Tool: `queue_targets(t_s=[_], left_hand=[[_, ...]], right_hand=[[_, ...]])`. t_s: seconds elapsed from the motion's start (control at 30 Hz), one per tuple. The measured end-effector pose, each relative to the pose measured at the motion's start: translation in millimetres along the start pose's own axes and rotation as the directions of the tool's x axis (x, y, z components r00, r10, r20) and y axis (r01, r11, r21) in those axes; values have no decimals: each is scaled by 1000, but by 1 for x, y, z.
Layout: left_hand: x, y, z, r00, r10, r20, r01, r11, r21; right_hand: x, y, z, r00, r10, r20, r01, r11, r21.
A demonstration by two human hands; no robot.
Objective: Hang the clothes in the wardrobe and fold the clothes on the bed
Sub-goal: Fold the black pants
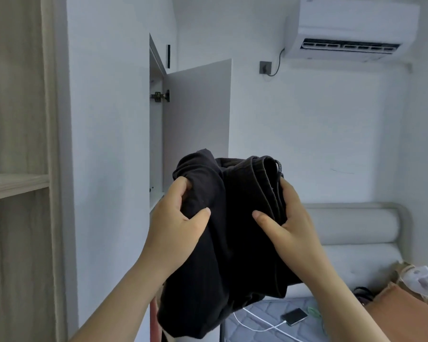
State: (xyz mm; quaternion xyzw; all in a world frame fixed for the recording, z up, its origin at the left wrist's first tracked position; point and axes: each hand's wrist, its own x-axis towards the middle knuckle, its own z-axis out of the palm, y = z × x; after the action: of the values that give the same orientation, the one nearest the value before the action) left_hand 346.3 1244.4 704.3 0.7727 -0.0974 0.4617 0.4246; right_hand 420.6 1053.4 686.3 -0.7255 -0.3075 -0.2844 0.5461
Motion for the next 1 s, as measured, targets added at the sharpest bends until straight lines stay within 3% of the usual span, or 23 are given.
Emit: queue_targets(t_s=[0.33,0.53,1.0], left_hand=[[38,-66,64,997,-57,-54,57,998,7],[59,-110,90,998,-44,-49,48,994,96],[148,-221,106,988,-82,-133,96,990,102]], right_hand=[[52,85,18,997,44,58,-46,998,35],[82,128,45,991,78,107,-81,996,25],[190,196,138,992,-9,128,5,1000,29]])
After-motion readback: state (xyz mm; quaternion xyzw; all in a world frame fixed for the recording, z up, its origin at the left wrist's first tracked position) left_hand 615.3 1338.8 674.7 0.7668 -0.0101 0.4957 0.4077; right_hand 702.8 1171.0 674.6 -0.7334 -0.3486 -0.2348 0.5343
